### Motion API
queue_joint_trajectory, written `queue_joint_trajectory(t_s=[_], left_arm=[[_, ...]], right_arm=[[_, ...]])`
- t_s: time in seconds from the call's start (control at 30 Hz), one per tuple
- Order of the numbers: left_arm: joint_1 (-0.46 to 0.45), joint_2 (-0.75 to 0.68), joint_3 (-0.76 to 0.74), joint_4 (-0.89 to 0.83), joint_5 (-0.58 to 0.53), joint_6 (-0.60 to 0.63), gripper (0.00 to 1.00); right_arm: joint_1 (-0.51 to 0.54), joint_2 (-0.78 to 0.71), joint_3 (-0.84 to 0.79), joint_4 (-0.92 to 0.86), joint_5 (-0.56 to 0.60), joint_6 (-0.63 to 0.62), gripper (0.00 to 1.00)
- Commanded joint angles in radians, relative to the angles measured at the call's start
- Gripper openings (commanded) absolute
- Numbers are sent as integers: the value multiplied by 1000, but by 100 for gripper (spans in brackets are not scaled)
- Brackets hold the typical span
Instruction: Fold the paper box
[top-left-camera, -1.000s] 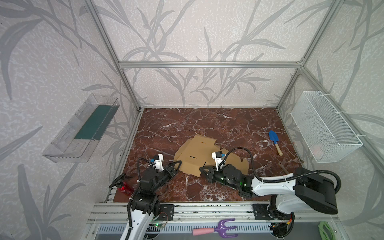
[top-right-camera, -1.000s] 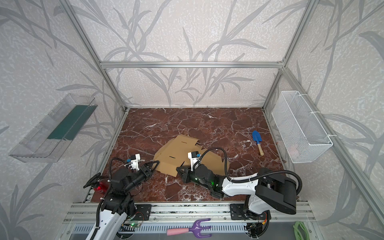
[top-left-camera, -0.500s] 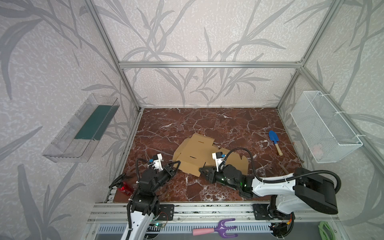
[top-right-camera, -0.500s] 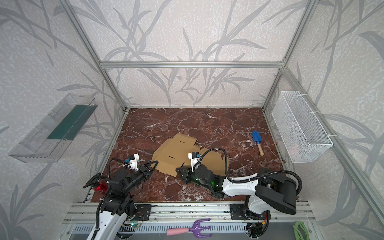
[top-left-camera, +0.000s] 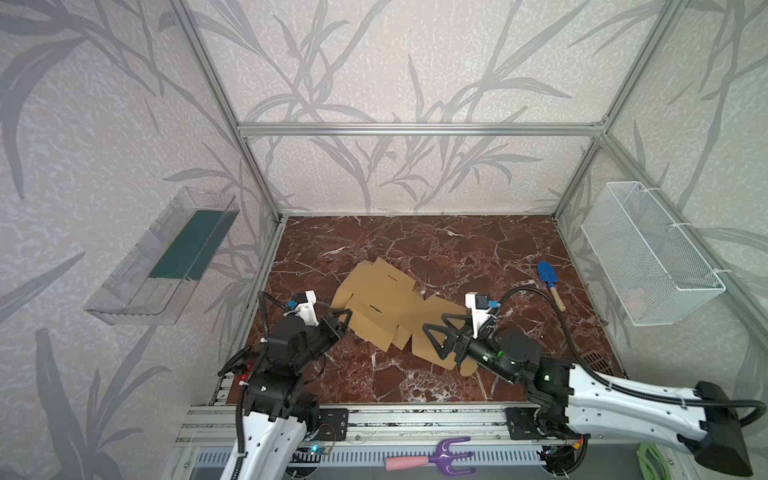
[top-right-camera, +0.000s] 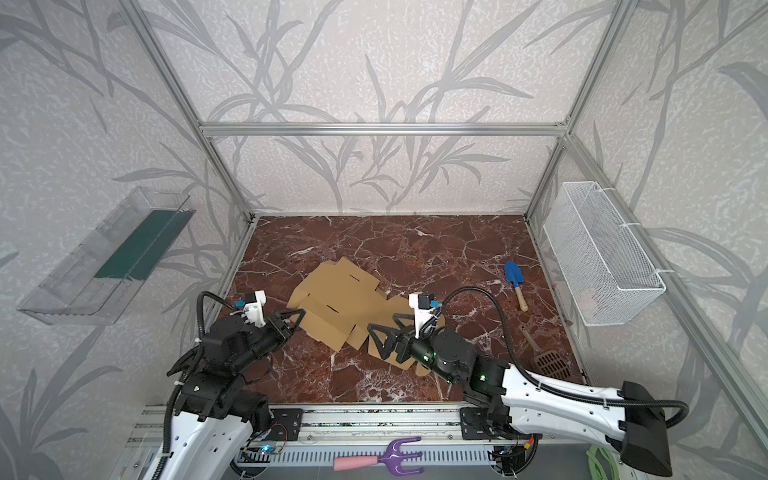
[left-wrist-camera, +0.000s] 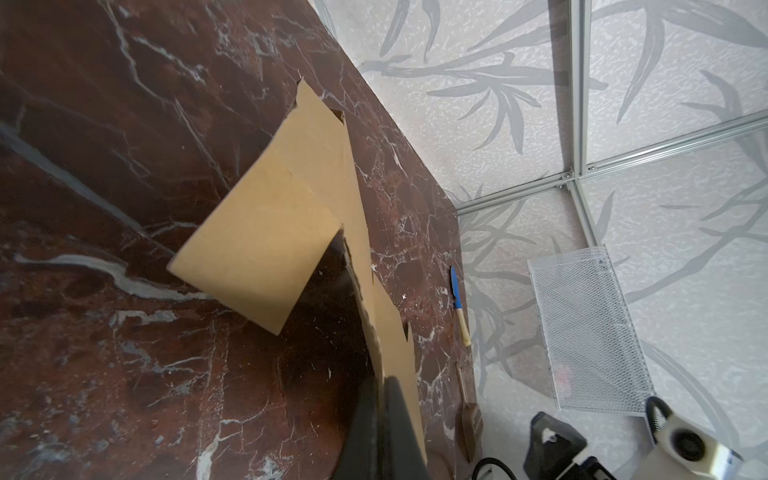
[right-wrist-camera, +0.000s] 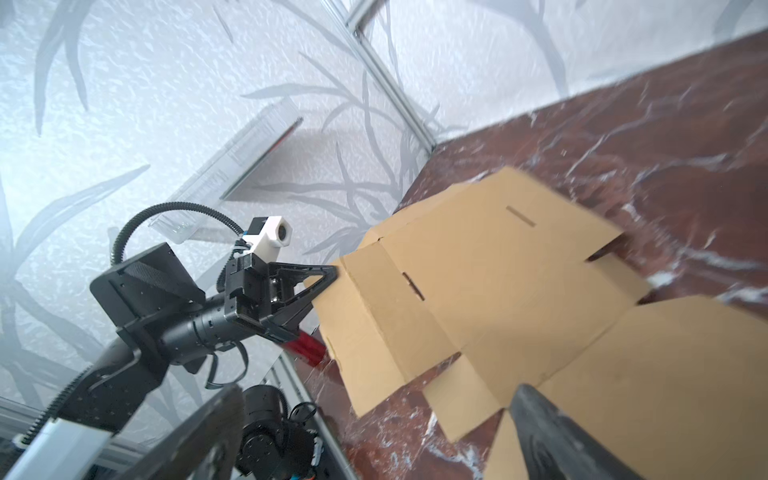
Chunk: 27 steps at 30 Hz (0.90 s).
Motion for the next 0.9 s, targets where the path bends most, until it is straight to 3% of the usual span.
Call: queue_joint_trajectory(t_s=[0.0,0.27,0.43,0.5,0.7,0.8,0.87], left_arm=[[-3,120,192,-129,-85,184,0],[-6,501,828,-363,-112,511,0],[-33,686,1104,-367,-47,573,0],[-98,762,1194,-387,-61,616,0],[-416,1092,1614,-661,-338,926,0],[-503,1256,1742,-767,-427,1031,0],[-542,1305,1724,-741,-468,1065,0]], right_arm=[[-4,-160,19,-219,144,-181,99],[-4,-534,36,-503,209,-297,99],[-4,-662,66,-657,211,-292,99],[-4,-683,88,-717,212,-286,99],[-3,-737,117,-799,238,-279,99],[-3,-739,133,-836,247,-275,99],[-3,-742,137,-849,246,-269,99]])
